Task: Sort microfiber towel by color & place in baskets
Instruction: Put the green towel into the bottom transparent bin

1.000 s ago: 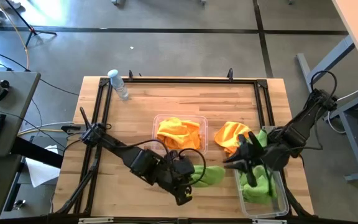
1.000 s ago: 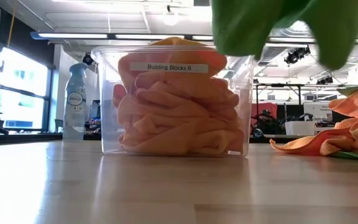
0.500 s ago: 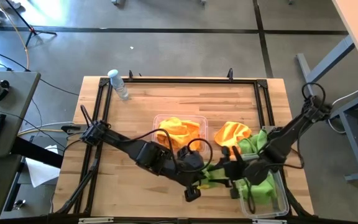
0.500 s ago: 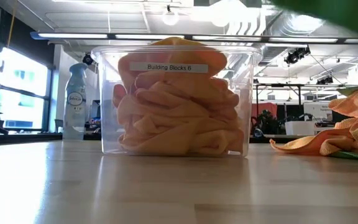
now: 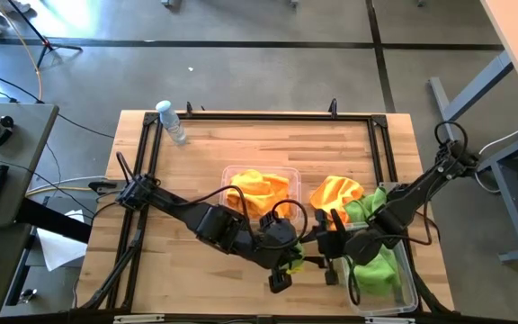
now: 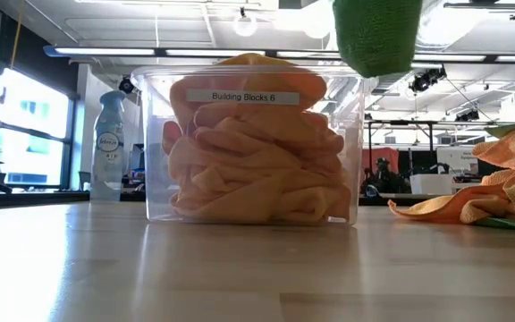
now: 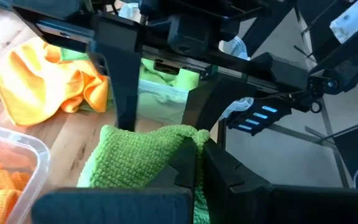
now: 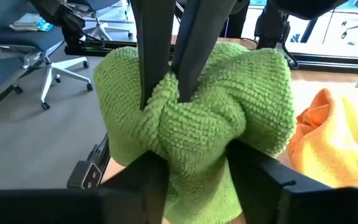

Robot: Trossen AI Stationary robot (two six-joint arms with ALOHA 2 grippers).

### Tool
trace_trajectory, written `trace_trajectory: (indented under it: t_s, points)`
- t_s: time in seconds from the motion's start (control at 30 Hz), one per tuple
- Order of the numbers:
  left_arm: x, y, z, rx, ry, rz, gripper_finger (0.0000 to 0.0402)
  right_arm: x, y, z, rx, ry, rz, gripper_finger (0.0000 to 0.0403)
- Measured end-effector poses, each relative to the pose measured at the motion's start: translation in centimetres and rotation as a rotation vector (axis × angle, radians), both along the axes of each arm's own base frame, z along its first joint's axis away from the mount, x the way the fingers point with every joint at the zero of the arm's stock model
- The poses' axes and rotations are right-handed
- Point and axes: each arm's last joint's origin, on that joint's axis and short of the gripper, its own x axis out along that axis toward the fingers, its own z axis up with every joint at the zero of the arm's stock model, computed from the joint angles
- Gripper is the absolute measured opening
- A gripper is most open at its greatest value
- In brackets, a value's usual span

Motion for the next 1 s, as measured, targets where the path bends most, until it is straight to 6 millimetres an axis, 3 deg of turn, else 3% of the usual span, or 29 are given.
trace_trajectory:
  t_s: [0.2,0.27,0.47,0.63,1.0]
  points:
    - [0.0,0.1,0.0,0.013,-0.004,0.017,0.0007,-0.1,0.1,0.0,0.006,0.014,0.039,0.0034]
    - [0.0,0.1,0.0,0.032,-0.003,0.007,0.0016,-0.3,0.0,0.0,0.015,0.037,0.052,0.0012]
    - [-0.2,0.2,-0.1,0.078,0.014,-0.014,0.0058,-1.9,-1.2,-0.3,0.088,0.187,-0.040,0.0011]
    - [-0.6,1.0,-0.7,0.139,0.104,-0.014,0.0094,-4.4,-2.0,0.5,0.115,0.217,-0.139,0.0007]
    - [-2.8,1.5,-1.5,0.372,0.274,0.023,0.0101,-10.1,-2.1,3.0,0.251,0.250,-0.193,0.0002]
